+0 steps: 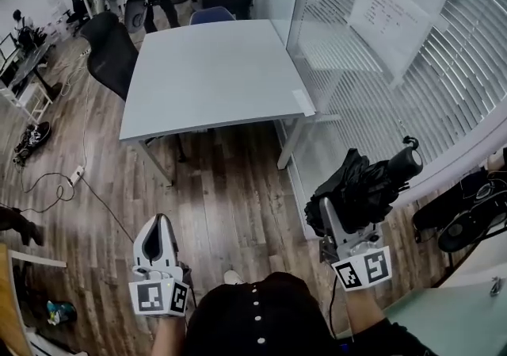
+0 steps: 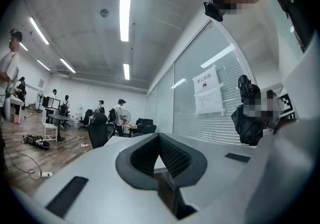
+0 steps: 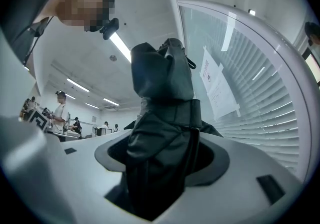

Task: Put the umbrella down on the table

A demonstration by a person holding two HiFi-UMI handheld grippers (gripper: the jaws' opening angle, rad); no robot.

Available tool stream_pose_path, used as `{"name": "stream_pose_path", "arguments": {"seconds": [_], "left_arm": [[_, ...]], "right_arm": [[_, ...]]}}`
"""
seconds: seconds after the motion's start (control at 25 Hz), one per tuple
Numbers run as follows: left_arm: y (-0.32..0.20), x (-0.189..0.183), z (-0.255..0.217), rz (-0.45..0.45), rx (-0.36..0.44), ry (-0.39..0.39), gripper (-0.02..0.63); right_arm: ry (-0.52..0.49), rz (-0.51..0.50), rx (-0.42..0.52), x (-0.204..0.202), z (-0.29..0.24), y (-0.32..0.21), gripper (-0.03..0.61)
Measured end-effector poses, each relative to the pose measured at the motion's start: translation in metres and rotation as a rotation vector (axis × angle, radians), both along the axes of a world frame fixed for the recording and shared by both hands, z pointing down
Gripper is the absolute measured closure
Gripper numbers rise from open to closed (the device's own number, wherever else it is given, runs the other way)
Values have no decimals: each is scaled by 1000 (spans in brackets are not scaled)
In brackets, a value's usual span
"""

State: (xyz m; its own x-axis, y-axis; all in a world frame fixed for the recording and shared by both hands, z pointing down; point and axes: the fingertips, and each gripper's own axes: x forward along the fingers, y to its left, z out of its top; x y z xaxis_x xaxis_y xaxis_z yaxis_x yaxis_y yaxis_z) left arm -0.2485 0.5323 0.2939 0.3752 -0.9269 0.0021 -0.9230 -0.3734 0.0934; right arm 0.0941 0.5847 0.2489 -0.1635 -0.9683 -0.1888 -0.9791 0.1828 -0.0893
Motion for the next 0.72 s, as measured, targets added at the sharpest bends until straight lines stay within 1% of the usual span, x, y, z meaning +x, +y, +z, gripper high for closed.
{"name": "stream_pose_path", "arguments": {"seconds": [0.16,0.24,0.44,0.72], "left_arm": [[-9,-15,2,14,-5,14,600],[-15,-18,3,17,-10,22,600],[-28,-14,12,22,-19,17,600],[-55,-6,13,14,-29,14,600]], "right_arm": [[17,21,-16,-15,6,-6,268],[21,16,-29,-20,10,-10,268],[43,11,-47,-19,21,-21,268],[52,-3,-42,-14,24,-55,268]]}}
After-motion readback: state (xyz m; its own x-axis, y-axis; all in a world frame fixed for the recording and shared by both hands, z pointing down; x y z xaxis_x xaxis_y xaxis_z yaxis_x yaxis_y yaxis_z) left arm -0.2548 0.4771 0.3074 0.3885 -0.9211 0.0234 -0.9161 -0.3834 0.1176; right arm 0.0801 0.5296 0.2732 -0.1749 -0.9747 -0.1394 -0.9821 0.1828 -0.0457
